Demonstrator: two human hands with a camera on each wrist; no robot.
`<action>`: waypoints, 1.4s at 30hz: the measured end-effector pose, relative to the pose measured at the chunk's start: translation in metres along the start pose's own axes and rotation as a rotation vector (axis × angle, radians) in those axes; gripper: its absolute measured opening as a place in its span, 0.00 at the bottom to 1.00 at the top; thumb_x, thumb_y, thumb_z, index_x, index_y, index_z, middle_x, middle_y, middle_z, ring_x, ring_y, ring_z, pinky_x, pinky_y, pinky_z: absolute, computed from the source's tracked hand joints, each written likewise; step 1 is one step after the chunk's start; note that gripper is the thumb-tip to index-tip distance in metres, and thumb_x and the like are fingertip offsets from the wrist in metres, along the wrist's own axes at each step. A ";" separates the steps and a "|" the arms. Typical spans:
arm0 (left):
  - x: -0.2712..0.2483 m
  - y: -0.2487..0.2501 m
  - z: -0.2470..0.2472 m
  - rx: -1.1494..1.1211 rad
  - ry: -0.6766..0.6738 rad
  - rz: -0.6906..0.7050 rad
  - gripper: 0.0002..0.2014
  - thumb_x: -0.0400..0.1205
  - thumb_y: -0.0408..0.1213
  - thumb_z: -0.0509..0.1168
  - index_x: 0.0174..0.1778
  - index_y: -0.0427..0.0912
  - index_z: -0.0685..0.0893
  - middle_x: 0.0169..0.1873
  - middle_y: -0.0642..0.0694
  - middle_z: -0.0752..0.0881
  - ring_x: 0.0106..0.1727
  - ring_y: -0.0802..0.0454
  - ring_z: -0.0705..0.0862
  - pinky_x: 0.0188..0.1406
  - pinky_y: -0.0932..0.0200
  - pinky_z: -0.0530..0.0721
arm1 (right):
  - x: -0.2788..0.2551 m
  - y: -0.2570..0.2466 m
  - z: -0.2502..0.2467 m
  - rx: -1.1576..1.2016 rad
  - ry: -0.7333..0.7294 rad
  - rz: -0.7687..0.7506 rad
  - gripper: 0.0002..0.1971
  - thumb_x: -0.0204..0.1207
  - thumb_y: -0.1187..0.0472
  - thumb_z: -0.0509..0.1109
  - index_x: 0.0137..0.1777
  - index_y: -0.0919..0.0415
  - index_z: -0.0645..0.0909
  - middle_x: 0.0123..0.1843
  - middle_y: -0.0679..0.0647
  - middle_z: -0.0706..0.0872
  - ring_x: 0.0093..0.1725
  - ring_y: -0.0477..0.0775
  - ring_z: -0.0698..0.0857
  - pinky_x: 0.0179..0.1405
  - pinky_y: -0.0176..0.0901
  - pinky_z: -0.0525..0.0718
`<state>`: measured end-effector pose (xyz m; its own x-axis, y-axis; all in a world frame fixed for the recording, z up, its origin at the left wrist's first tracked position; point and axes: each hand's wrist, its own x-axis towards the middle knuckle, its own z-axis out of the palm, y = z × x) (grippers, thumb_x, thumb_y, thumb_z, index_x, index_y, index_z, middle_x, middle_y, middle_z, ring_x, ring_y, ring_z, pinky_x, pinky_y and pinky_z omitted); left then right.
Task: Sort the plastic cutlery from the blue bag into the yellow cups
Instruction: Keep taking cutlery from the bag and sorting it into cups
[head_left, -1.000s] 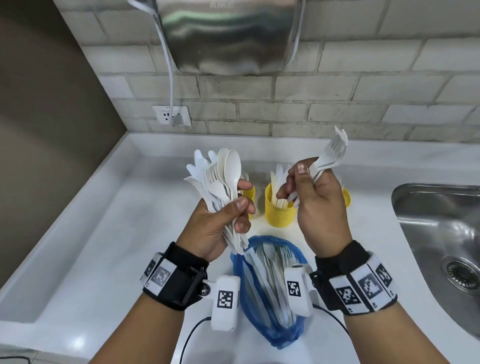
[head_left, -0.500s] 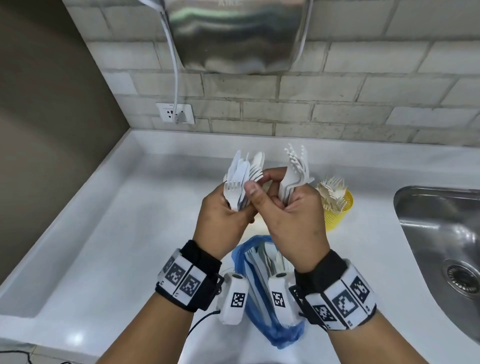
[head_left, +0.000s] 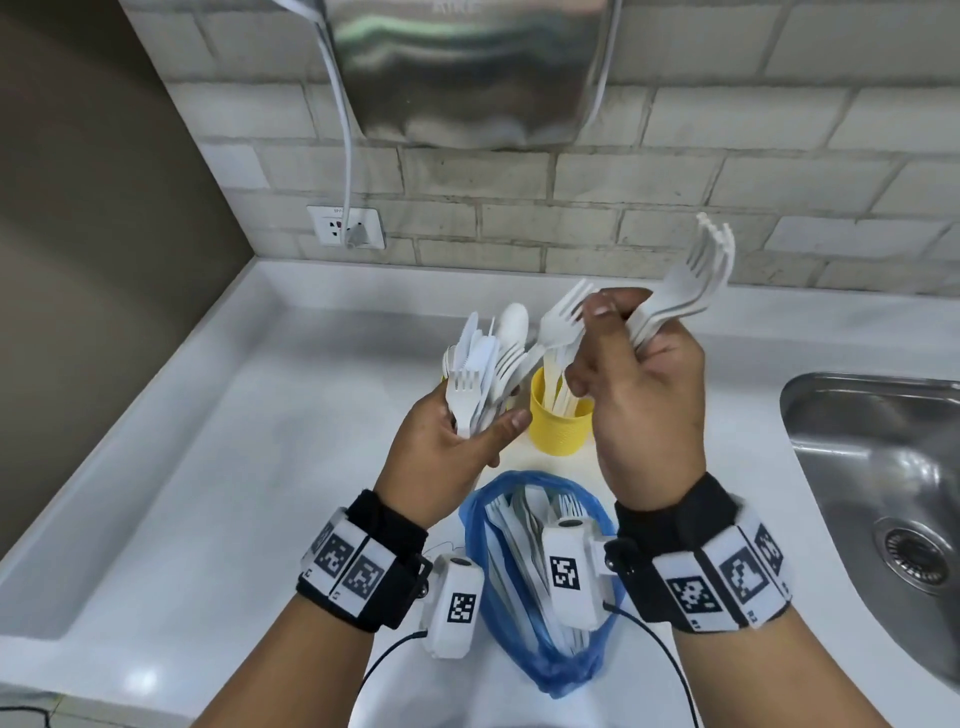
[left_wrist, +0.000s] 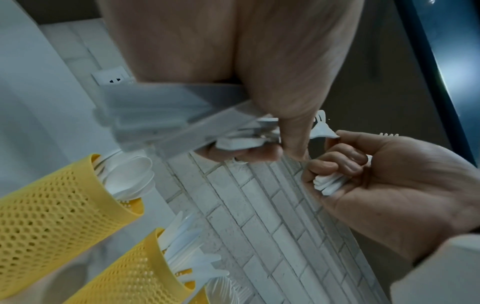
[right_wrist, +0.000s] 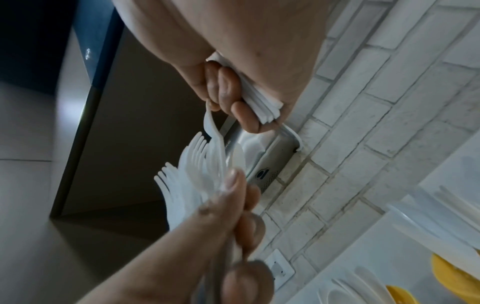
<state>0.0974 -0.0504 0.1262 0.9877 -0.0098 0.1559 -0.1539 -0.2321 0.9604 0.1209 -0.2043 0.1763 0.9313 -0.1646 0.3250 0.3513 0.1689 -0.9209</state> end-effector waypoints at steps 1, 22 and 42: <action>0.000 0.000 0.000 0.009 -0.006 -0.005 0.05 0.83 0.38 0.73 0.53 0.48 0.85 0.28 0.65 0.87 0.27 0.63 0.81 0.31 0.71 0.80 | 0.002 -0.001 -0.002 0.049 0.004 0.008 0.15 0.85 0.58 0.66 0.36 0.43 0.83 0.25 0.47 0.73 0.26 0.52 0.70 0.31 0.51 0.71; 0.004 -0.003 0.001 -0.093 0.055 -0.122 0.04 0.79 0.36 0.76 0.40 0.46 0.90 0.21 0.46 0.80 0.23 0.48 0.74 0.31 0.55 0.80 | 0.011 0.025 -0.013 0.297 0.022 0.314 0.11 0.92 0.61 0.61 0.45 0.57 0.75 0.24 0.46 0.64 0.21 0.47 0.63 0.26 0.42 0.65; 0.006 0.007 0.006 -0.157 0.094 0.024 0.08 0.84 0.38 0.71 0.41 0.38 0.85 0.21 0.49 0.77 0.23 0.49 0.73 0.27 0.62 0.77 | -0.010 0.018 0.002 0.005 -0.043 0.008 0.10 0.93 0.61 0.57 0.54 0.63 0.78 0.35 0.61 0.79 0.35 0.58 0.81 0.41 0.48 0.83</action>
<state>0.1028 -0.0577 0.1326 0.9780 0.0791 0.1932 -0.1871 -0.0785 0.9792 0.1187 -0.1979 0.1567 0.9372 -0.1213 0.3270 0.3444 0.1750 -0.9224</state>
